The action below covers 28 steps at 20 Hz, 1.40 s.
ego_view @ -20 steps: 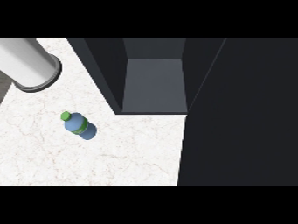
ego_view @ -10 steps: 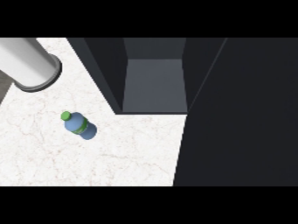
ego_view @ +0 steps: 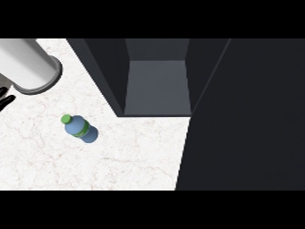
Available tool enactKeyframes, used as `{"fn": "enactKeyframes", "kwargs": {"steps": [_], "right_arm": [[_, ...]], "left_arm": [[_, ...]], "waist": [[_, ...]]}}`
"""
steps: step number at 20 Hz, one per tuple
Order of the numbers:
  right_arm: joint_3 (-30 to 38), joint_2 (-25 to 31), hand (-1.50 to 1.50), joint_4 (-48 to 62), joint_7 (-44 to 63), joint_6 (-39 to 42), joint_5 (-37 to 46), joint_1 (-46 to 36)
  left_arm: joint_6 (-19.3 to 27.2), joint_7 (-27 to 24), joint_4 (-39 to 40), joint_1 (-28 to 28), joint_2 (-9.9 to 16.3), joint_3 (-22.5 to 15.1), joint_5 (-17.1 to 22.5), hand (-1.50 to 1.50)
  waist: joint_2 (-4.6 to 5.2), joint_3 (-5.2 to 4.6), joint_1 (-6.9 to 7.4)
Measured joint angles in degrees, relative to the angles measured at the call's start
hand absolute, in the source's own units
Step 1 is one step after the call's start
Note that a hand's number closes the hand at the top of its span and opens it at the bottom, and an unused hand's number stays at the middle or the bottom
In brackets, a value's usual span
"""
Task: Pick up the bottled water, place it into the cabinet and close the cabinet
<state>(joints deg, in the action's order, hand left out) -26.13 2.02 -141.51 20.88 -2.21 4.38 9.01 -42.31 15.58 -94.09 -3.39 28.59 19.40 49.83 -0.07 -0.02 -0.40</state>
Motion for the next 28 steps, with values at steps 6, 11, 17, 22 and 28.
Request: {"fn": "enactKeyframes", "kwargs": {"steps": [6, 11, 17, 22, 28], "right_arm": [[-1.29, 1.01, -1.50, -0.26, 0.80, -1.24, 0.39, -0.74], [-2.85, 1.67, -1.50, -0.74, 2.38, -2.77, 0.71, -1.63], [-3.84, 2.80, -1.50, -0.73, 1.84, -3.96, 0.80, -1.56], [-4.49, 3.52, -1.50, -0.70, 2.39, -5.16, 0.97, -2.65], [-4.54, 4.02, -1.50, -0.56, 3.14, -6.55, 1.01, -4.32]], "left_arm": [[-1.45, -4.52, 6.72, -3.03, -4.56, -1.16, -10.18, -1.50], [-4.22, -9.70, 15.42, -5.61, -5.36, -0.75, -17.97, -1.50], [-5.82, -18.88, 25.75, -7.96, -7.37, -1.81, -30.02, -1.50], [-5.59, -26.62, 35.94, -11.77, -7.96, -2.82, -37.85, -1.50], [-2.18, -35.81, 48.56, -15.94, -8.04, -4.80, -46.23, -1.50]], "waist": [[0.04, -0.03, -0.21], [0.08, -0.05, -0.45], [0.13, -0.07, -0.66], [0.19, -0.10, -0.94], [0.31, -0.14, -1.21]]}}
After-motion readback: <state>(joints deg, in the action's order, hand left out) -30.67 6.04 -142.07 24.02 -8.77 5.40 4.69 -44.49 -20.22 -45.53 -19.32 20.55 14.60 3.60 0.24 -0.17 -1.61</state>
